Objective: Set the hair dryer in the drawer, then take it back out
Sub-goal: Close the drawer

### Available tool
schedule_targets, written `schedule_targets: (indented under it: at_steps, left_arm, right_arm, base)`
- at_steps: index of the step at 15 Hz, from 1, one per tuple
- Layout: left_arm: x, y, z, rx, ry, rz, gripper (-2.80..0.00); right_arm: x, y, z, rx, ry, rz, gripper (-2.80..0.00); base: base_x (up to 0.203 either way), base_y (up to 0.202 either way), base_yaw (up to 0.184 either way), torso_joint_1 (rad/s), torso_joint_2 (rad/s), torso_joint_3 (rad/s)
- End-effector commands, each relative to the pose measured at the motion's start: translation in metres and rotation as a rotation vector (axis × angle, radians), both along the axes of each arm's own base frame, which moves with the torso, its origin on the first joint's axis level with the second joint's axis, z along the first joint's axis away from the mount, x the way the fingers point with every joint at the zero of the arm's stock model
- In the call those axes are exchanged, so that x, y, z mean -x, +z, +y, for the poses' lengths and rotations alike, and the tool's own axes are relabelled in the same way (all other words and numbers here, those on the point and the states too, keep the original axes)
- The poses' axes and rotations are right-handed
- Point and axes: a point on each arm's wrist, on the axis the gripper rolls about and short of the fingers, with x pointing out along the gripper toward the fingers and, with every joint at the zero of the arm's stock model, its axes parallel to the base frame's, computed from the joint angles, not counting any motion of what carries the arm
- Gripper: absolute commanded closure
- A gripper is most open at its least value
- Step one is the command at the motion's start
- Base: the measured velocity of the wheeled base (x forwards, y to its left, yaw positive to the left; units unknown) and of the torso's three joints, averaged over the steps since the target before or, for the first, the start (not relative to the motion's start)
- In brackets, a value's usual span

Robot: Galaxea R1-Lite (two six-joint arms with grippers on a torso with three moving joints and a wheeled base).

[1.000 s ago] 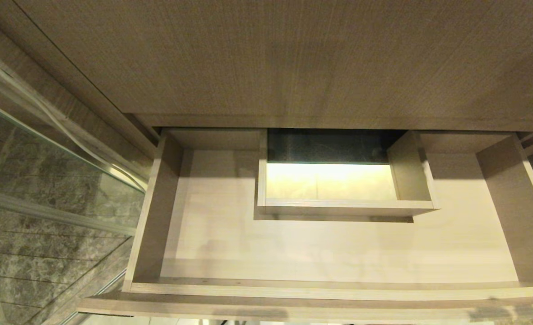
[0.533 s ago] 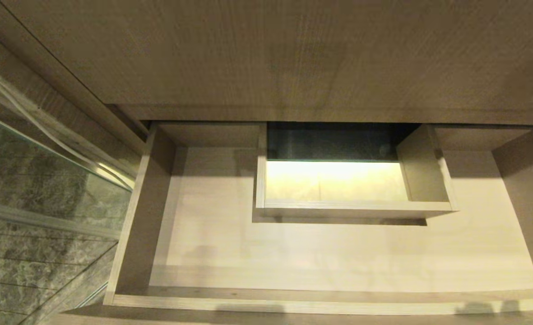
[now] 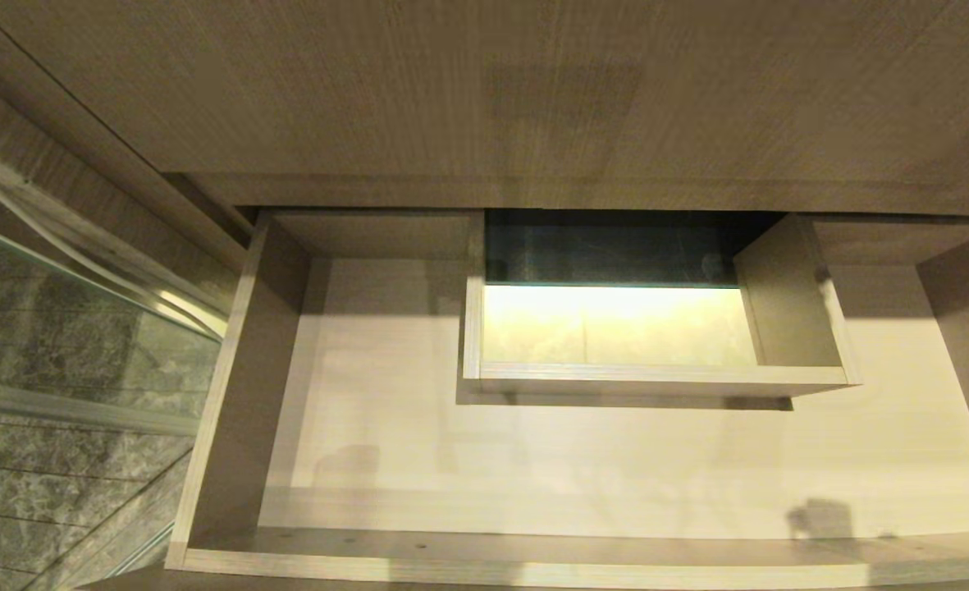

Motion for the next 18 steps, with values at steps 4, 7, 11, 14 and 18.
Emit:
schedule_targets:
  at_steps: [4, 7, 11, 14, 18]
  left_arm:
    - [0.0, 0.0, 0.0, 0.0, 0.0, 0.0, 0.0]
    - [0.0, 0.0, 0.0, 0.0, 0.0, 0.001, 0.0]
    - [0.0, 0.0, 0.0, 0.0, -0.001, 0.0, 0.0]
    - [0.0, 0.0, 0.0, 0.0, 0.0, 0.0, 0.0]
    - [0.0, 0.0, 0.0, 0.0, 0.0, 0.0, 0.0]
  right_arm:
    - [-0.059, -0.031, -0.031, -0.251, -0.172, 0.565, 0.0]
    - [-0.085, -0.052, -0.051, -0.362, -0.247, 0.748, 0.0]
    - [-0.112, -0.083, -0.07, -0.453, -0.297, 0.935, 0.0]
    - [-0.119, -0.103, -0.076, -0.49, -0.304, 1.053, 0.0]
    - [-0.129, -0.121, -0.083, -0.497, -0.325, 1.153, 0.0]
  base:
    - [0.0, 0.0, 0.0, 0.002, 0.0, 0.044]
    - [0.0, 0.0, 0.0, 0.0, 0.0, 0.026]
    - [0.0, 0.0, 0.0, 0.0, 0.0, 0.0]
    - [0.0, 0.0, 0.0, 0.0, 0.0, 0.0]
    - [0.0, 0.0, 0.0, 0.0, 0.0, 0.0]
